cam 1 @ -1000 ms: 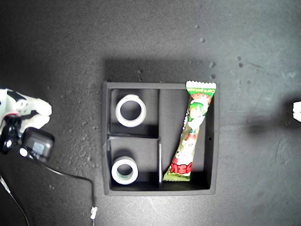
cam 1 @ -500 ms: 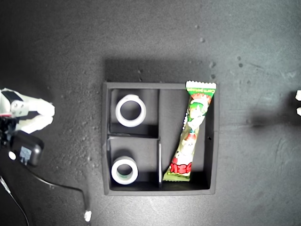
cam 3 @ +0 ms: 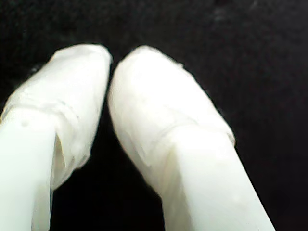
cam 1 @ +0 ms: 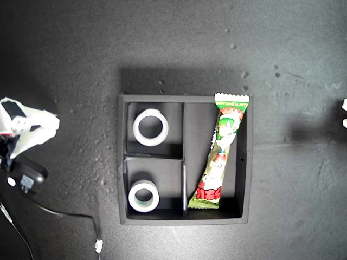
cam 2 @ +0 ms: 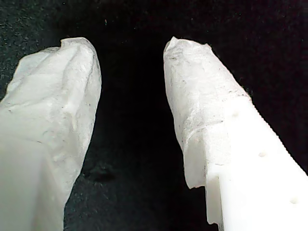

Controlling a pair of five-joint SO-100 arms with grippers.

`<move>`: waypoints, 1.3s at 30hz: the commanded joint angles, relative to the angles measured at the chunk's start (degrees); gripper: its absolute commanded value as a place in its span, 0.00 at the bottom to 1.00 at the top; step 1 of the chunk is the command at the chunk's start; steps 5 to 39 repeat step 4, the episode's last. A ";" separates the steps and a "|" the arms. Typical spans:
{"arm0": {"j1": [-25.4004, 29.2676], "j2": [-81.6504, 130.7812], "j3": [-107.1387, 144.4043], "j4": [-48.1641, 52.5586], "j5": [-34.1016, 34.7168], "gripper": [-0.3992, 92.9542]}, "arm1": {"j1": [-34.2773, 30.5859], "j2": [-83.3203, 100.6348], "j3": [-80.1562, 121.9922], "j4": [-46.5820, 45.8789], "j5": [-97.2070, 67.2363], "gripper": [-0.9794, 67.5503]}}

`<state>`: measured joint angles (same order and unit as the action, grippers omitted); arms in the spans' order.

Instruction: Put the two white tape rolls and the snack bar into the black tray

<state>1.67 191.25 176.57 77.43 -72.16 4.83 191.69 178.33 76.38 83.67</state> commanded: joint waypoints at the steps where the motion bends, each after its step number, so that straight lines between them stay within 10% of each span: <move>1: -0.44 2.81 3.25 2.46 -6.77 0.01 | -0.97 0.26 0.62 0.44 -20.13 0.14; 39: -0.44 2.81 3.25 2.46 -3.25 0.01 | -1.05 0.26 0.62 0.44 -20.13 0.14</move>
